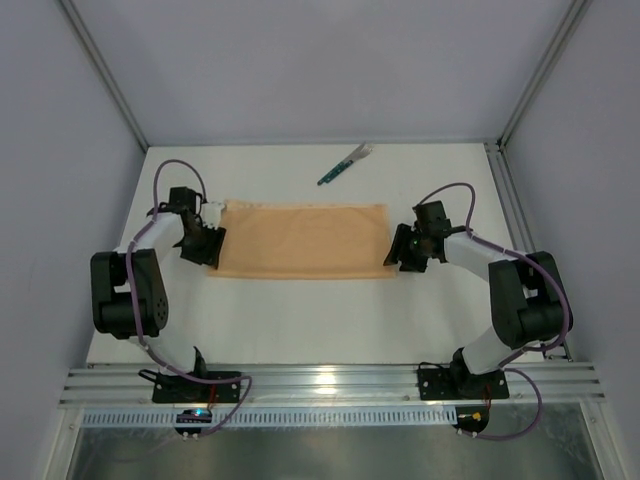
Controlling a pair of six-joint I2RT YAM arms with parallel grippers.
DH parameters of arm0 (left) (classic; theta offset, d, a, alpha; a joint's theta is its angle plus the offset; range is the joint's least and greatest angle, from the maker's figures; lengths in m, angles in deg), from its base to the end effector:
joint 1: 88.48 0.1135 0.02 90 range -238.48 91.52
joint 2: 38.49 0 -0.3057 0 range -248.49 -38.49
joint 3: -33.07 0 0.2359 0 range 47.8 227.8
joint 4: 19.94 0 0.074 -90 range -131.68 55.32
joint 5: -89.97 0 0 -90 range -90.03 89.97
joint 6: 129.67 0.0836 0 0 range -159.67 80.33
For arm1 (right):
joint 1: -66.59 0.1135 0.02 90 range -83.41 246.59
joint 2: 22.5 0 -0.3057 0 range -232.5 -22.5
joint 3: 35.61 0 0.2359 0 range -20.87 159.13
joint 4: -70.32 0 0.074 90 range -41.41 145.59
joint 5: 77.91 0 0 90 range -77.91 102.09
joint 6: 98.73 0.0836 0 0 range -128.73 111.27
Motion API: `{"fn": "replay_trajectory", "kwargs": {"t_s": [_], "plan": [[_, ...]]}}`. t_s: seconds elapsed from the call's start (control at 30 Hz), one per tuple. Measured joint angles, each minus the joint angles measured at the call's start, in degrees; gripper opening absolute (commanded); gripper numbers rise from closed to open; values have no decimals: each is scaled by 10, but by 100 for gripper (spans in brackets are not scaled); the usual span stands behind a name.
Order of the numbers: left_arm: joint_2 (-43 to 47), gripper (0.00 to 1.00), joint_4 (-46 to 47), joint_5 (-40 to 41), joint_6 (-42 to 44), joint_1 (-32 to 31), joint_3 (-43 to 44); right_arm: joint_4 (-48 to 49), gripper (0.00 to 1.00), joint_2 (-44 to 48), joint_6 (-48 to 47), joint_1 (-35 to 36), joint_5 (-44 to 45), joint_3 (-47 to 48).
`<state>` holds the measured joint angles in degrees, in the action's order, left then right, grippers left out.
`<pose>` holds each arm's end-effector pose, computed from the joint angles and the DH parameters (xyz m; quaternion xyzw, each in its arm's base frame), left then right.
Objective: Fold the napkin into a case and place the utensils inside
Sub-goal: Move the rectangle-folded napkin to the center of the board, then smooth out the rectangle-folded napkin at the center of the board.
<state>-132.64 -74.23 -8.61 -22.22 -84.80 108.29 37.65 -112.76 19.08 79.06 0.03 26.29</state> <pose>0.3107 0.0075 0.1919 0.1291 0.9781 -0.0461 0.1566 0.2935 0.0828 0.1709 0.1025 0.9577 0.1811 0.1985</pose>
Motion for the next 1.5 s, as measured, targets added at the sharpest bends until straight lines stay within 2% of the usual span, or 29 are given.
{"fn": "replay_trajectory", "kwargs": {"t_s": [0.13,0.2,0.23,0.27,0.3,0.33,0.4,0.6,0.9,0.93,0.97,1.0,1.03,1.07,1.1,1.13,1.2,1.27,1.3,1.37,1.4,1.5], "plan": [[-23,41,8,-4,-9,0,-3,17,51,0,5,0,-19,-9],[-29,35,12,-9,-13,0,-8,22,45,0,6,0,-27,-13],[-32,26,12,-11,-15,0,-9,24,40,0,7,0,-30,-15],[-35,21,12,-15,-19,0,-9,26,27,0,7,0,-34,-18],[-38,7,13,-17,-21,0,-9,27,20,0,7,0,-38,-21],[-40,0,13,-20,-23,0,-9,27,14,0,6,0,-39,-24],[-43,0,14,-24,-21,0,-10,29,4,0,8,0,-43,-32],[-5,0,5,-45,-2,1,-43,15,4,50,5,1,-30,-71],[167,0,-139,-73,114,-1,-134,-96,4,257,18,30,3,-165],[179,2,-159,-76,127,-1,-142,-111,4,283,26,39,6,-173],[190,12,-181,-76,139,-1,-149,-122,18,303,31,47,10,-179],[201,34,-199,-75,150,-1,-155,-136,34,329,45,56,14,-185],[213,43,-216,-73,163,0,-159,-145,46,343,56,69,20,-188],[227,59,-235,-71,169,0,-160,-158,55,357,65,78,26,-189],[240,70,-248,-69,176,0,-159,-170,57,367,73,86,35,-189],[256,72,-261,-65,180,0,-157,-181,59,375,76,91,42,-189],[283,70,-281,-53,176,0,-145,-204,59,387,84,95,61,-186],[298,62,-287,-42,170,1,-121,-216,58,393,85,95,78,-173],[301,52,-282,-40,160,1,-98,-216,52,390,85,96,89,-159],[299,40,-262,-38,143,1,-66,-208,40,376,74,95,104,-123],[291,30,-246,-38,133,1,-51,-195,28,348,59,95,115,-93],[220,27,-191,-40,95,3,-6,-153,21,258,14,86,121,-4]]}}
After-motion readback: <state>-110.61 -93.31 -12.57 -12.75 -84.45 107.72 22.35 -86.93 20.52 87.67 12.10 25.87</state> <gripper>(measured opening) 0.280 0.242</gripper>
